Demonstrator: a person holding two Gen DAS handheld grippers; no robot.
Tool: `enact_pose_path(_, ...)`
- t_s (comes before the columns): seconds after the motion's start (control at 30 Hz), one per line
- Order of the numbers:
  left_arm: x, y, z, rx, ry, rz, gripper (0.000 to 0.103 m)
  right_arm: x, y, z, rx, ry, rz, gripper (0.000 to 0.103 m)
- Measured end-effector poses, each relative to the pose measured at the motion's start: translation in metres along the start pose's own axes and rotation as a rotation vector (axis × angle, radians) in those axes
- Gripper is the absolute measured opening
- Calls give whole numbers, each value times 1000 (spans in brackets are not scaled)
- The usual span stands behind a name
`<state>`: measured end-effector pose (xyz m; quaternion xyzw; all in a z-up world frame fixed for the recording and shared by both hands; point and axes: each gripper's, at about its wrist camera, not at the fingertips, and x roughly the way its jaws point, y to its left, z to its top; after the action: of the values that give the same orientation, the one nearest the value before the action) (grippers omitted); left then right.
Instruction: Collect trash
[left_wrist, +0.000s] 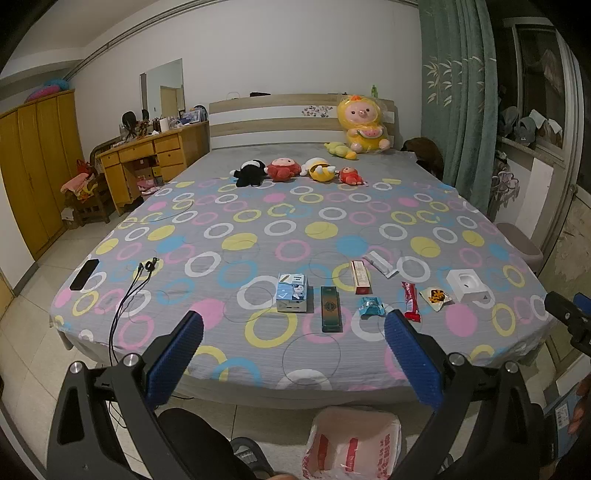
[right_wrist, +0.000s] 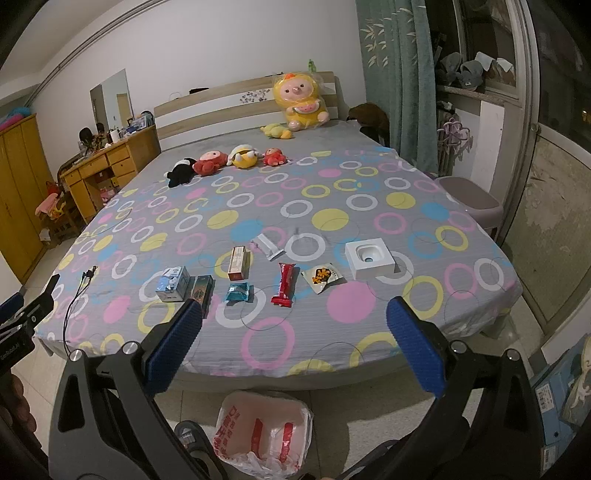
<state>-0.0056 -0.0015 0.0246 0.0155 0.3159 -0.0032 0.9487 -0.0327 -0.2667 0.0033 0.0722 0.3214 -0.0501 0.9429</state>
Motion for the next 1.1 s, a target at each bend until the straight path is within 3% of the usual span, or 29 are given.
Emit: enact_pose_path(1.1, -1, -4, -1, 4, 0, 4, 96, 0, -6, -1, -26, -10, -11, 98)
